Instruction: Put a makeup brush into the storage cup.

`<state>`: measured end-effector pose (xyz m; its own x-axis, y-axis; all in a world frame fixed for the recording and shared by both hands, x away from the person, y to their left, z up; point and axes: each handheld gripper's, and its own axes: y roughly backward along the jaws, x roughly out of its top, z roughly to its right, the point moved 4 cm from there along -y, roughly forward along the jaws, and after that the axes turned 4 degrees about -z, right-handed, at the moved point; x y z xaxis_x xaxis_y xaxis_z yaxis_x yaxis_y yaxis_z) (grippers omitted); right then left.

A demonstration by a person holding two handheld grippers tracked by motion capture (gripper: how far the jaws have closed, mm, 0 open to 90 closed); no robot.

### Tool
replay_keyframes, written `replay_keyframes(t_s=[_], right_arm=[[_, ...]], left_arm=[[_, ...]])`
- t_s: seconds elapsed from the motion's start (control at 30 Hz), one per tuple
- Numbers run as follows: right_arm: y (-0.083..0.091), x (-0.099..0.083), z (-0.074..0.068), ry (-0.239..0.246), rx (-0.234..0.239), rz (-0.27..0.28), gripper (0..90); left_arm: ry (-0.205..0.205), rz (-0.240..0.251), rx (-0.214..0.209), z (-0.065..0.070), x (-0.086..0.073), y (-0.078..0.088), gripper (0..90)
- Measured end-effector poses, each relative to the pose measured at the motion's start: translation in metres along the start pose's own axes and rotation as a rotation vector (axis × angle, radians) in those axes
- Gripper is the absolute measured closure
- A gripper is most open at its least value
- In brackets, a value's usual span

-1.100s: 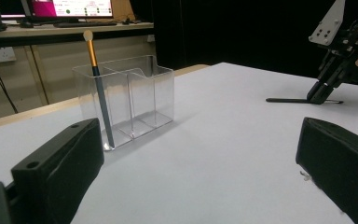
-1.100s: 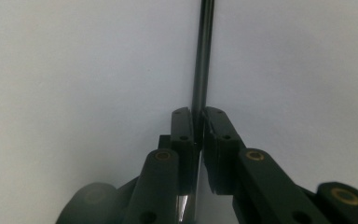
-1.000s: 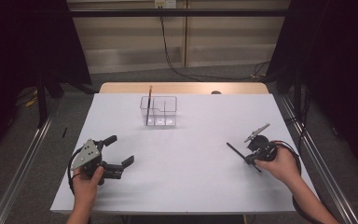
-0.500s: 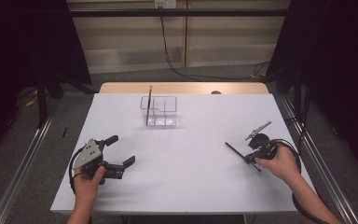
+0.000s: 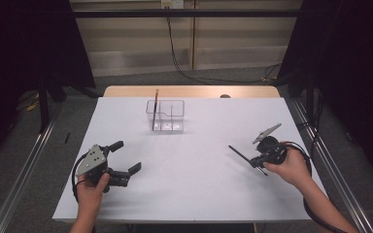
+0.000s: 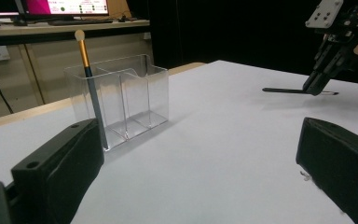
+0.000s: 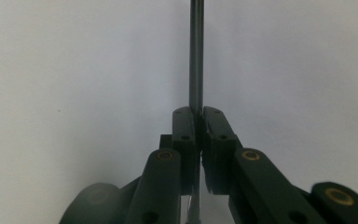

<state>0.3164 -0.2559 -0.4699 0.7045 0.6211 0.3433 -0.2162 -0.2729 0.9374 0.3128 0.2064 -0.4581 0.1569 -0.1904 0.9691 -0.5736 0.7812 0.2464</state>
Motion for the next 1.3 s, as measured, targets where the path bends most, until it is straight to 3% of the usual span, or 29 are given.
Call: replay_keyframes(t_s=[0.63,1.3], right_arm=[[-0.001,0.024,-0.026,0.091,0.056,0.034,85.2],[-0.007,0.052,-0.06,0.187,0.124,0.045,85.2]], left_arm=[[0.0,-0.002,-0.02,0.003,0.001,-0.005,0.6],[0.017,-0.012,-0.073,0.01,0.003,-0.011,0.6]])
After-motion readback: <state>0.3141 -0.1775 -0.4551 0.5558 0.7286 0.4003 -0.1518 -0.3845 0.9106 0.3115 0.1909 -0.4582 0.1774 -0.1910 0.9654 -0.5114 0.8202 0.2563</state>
